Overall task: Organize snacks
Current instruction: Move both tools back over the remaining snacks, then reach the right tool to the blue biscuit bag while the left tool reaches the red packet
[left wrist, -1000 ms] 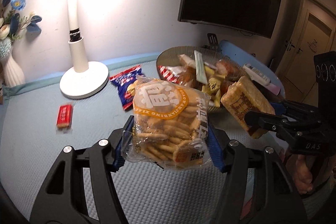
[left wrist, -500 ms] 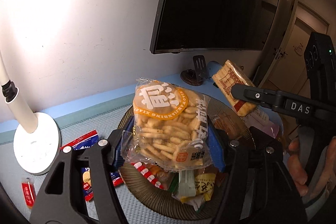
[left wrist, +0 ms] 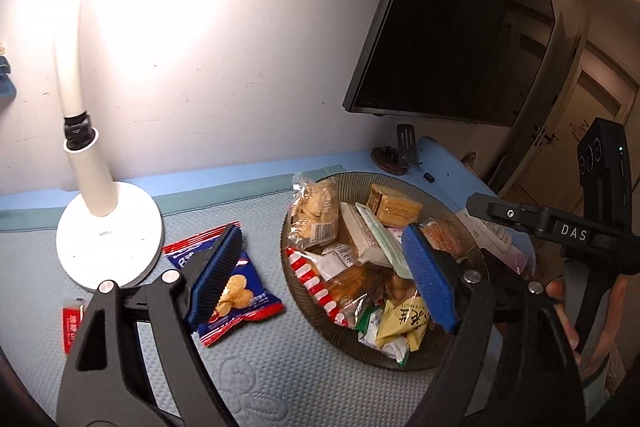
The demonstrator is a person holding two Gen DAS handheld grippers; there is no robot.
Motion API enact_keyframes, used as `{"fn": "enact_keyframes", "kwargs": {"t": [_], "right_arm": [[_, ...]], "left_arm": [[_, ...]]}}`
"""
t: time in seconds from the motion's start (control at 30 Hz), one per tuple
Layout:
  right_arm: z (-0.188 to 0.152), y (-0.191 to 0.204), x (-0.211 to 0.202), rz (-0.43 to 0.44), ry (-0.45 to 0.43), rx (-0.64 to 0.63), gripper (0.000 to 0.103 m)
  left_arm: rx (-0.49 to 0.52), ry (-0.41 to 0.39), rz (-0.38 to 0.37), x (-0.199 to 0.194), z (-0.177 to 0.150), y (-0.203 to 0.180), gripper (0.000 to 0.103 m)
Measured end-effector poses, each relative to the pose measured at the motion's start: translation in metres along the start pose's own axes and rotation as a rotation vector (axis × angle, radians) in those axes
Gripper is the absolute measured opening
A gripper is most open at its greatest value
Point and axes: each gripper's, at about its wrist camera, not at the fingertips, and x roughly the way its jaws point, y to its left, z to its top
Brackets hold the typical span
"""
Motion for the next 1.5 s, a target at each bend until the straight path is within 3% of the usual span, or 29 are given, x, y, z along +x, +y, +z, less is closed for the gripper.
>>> {"fn": "enact_keyframes", "kwargs": {"t": [0.23, 0.4, 0.57, 0.77, 0.97, 1.2, 1.5], "right_arm": [[-0.047, 0.066, -0.024, 0.074, -0.002, -0.148, 0.063], [-0.102, 0.105, -0.007, 0.099, 0.041, -0.242, 0.063], [-0.149, 0.126, 0.03, 0.069, 0.091, -0.327, 0.063], [-0.173, 0.12, 0.074, 0.023, 0.17, -0.324, 0.063], [-0.181, 0.103, 0.097, -0.01, 0.23, -0.277, 0.063], [-0.183, 0.105, 0.1, -0.027, 0.223, -0.287, 0.066], [-0.182, 0.102, 0.102, -0.016, 0.226, -0.273, 0.067]], "left_arm": [[-0.059, -0.073, 0.129, -0.079, -0.036, 0.033, 0.084], [-0.141, -0.053, 0.261, -0.113, -0.083, 0.076, 0.084], [-0.208, 0.017, 0.422, -0.12, -0.132, 0.123, 0.084], [-0.236, 0.074, 0.528, -0.109, -0.167, 0.155, 0.084], [-0.199, 0.111, 0.555, -0.098, -0.181, 0.156, 0.084], [-0.176, 0.07, 0.587, -0.103, -0.181, 0.15, 0.084], [-0.201, 0.078, 0.58, -0.102, -0.182, 0.154, 0.084]]}}
